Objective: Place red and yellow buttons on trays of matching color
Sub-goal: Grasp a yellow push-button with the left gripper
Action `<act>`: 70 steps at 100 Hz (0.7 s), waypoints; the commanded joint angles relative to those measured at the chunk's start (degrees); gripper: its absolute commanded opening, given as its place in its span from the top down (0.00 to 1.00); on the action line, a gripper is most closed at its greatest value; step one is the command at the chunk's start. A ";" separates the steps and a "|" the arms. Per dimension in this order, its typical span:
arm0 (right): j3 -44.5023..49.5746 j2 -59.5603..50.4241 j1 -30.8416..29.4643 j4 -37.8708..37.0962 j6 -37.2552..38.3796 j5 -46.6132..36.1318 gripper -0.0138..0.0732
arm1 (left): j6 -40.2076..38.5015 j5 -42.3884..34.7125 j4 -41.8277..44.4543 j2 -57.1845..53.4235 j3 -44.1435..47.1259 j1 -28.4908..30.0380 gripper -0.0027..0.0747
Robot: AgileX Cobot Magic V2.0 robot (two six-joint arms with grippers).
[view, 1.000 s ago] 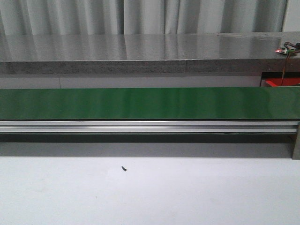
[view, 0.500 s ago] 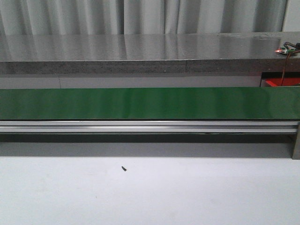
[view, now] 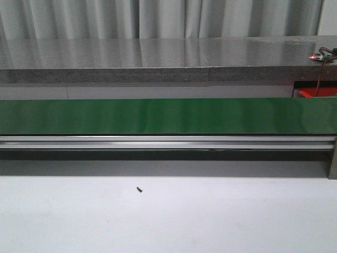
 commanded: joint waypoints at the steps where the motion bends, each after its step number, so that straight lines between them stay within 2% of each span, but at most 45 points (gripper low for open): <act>1: -1.02 -1.00 0.14 -0.21 -0.07 -4.68 0.92 | 0.34 -4.37 -1.03 1.48 -1.99 0.07 0.19; 36: -1.02 -1.00 0.14 -0.21 -0.07 -4.68 0.92 | 0.34 -13.23 -1.03 9.57 -1.99 0.07 0.19; 70: -1.02 -1.00 0.14 -0.21 -0.07 -4.68 0.92 | 0.24 -16.01 -0.91 15.82 -3.04 0.07 0.21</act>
